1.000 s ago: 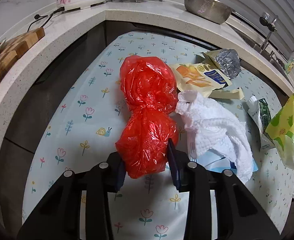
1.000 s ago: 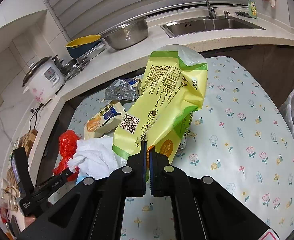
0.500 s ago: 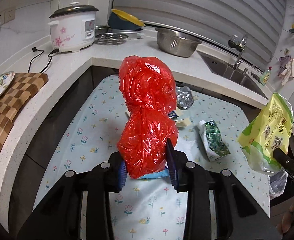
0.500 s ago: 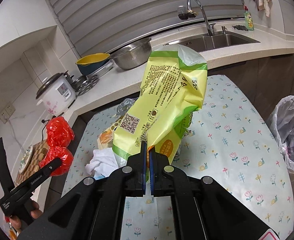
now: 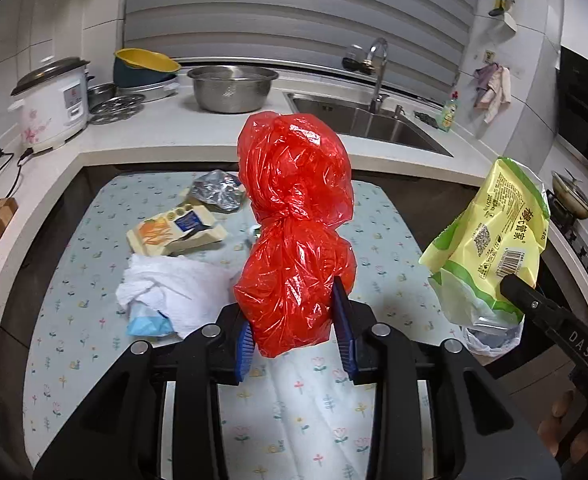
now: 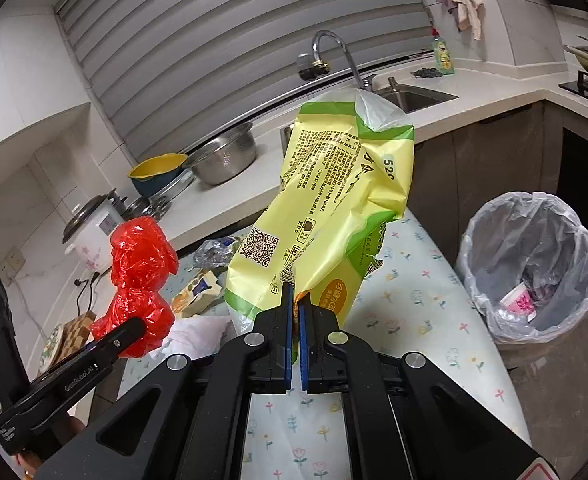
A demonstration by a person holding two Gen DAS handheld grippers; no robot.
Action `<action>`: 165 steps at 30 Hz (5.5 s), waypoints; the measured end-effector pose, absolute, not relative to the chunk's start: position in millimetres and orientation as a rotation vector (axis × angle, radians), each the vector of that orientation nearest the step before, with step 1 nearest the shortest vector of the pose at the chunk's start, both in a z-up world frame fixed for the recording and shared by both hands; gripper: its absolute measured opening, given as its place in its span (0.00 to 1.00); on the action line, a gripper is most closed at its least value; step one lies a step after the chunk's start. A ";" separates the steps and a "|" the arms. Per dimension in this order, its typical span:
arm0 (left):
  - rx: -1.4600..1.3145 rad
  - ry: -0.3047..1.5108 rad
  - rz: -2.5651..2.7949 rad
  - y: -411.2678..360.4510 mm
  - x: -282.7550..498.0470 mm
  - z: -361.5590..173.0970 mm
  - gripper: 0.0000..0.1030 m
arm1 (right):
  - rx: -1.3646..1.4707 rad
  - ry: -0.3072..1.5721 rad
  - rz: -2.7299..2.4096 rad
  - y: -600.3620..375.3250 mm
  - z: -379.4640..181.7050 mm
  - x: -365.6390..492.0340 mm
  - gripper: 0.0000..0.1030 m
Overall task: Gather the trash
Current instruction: 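Carry both bags over the bin and open the right gripper to drop the yellow bag, then open the left gripper to drop the red plastic bag into the bin, then move both tools back over the remaining trash on the table, then grasp the white tissue with the right gripper, then grasp the white tissue on the blue wipes packet with the left gripper while the right holds its tissue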
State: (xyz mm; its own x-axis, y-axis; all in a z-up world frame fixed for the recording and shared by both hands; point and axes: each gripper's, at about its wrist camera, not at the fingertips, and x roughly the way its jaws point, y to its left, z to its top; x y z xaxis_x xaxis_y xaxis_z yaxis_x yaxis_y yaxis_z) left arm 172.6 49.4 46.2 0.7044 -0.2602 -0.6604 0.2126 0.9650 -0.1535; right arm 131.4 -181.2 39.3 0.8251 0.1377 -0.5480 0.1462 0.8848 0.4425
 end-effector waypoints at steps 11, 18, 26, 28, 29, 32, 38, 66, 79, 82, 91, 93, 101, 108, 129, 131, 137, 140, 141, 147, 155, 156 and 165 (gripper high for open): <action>0.055 0.768 -0.422 -69.6 156.4 36.2 0.32 | 0.577 0.599 -0.126 -274.9 17.3 94.3 0.03; 0.114 0.799 -0.501 -125.2 149.5 22.3 0.32 | 0.621 0.611 -0.187 -313.7 0.1 85.1 0.03; 0.165 0.834 -0.568 -168.8 149.3 4.5 0.32 | 0.661 0.640 -0.255 -352.4 -25.1 85.3 0.03; 0.171 0.839 -0.574 -175.1 150.8 1.2 0.32 | 0.669 0.653 -0.268 -360.2 -32.4 89.3 0.03; 0.173 0.843 -0.576 -177.1 152.2 -0.6 0.32 | 0.673 0.659 -0.272 -363.2 -35.9 91.2 0.03; 0.175 0.858 -0.582 -182.4 157.8 -6.5 0.32 | 0.676 0.681 -0.283 -370.6 -46.3 102.1 0.03; 0.179 0.872 -0.579 -189.0 169.3 -15.8 0.32 | 0.668 0.731 -0.301 -382.0 -66.7 129.3 0.09; 0.219 0.918 -0.753 -275.6 203.5 -50.4 0.49 | 0.683 0.715 -0.414 -399.7 -63.7 111.7 0.25; 0.156 0.936 -0.667 -225.9 211.1 -47.5 0.51 | 0.628 0.707 -0.365 -369.6 -47.0 126.2 0.35; 0.123 0.926 -0.622 -200.9 213.5 -42.5 0.59 | 0.608 0.708 -0.341 -355.8 -40.6 131.8 0.36; 0.042 0.898 -0.450 -106.9 219.2 -24.6 0.79 | 0.540 0.715 -0.244 -294.8 -23.9 152.4 0.48; 0.016 0.899 -0.419 -84.6 220.5 -21.7 0.83 | 0.522 0.721 -0.214 -275.7 -21.4 158.0 0.52; -0.066 0.907 -0.253 19.6 221.4 -23.7 0.83 | 0.445 0.771 -0.085 -193.0 -20.4 180.3 0.53; -0.102 0.920 -0.100 110.9 219.5 -32.9 0.83 | 0.370 0.816 0.054 -109.6 -24.0 201.2 0.53; -0.244 0.996 0.113 248.3 228.2 -76.3 0.83 | 0.198 0.951 0.364 78.8 -65.5 292.2 0.28; -0.251 1.003 0.119 252.2 230.3 -79.9 0.83 | 0.181 0.959 0.361 84.7 -70.6 299.5 0.28; -0.254 1.011 0.115 254.3 235.8 -84.1 0.83 | 0.175 0.966 0.366 85.8 -79.3 306.3 0.07; -0.253 1.009 0.105 251.6 237.1 -83.4 0.83 | 0.173 0.923 0.352 74.6 -67.7 299.4 0.05; -0.254 1.007 0.100 249.9 236.9 -82.5 0.83 | 0.183 0.912 0.348 69.8 -63.7 297.2 0.05; -0.245 0.991 0.055 233.1 232.9 -73.4 0.83 | 0.263 0.845 0.316 28.0 -35.4 274.1 0.04; -0.223 0.991 -0.061 190.2 216.7 -63.3 0.83 | 0.274 0.781 0.227 -30.4 -8.4 218.1 0.04; -0.214 0.992 -0.073 183.1 214.6 -63.3 0.83 | 0.270 0.780 0.208 -37.5 -8.4 212.3 0.04; -0.148 0.994 -0.133 135.3 225.6 -69.4 0.77 | 0.344 0.810 0.105 -93.9 -28.1 190.2 0.04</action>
State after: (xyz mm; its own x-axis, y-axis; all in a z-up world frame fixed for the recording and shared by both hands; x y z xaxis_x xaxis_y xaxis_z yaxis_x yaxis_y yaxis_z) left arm 225.6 135.3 -69.4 0.5390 -0.1788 -0.8231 0.0438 0.9818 -0.1846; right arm 190.2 -93.9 -28.1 0.6877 0.2218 -0.6913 0.0389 0.9395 0.3402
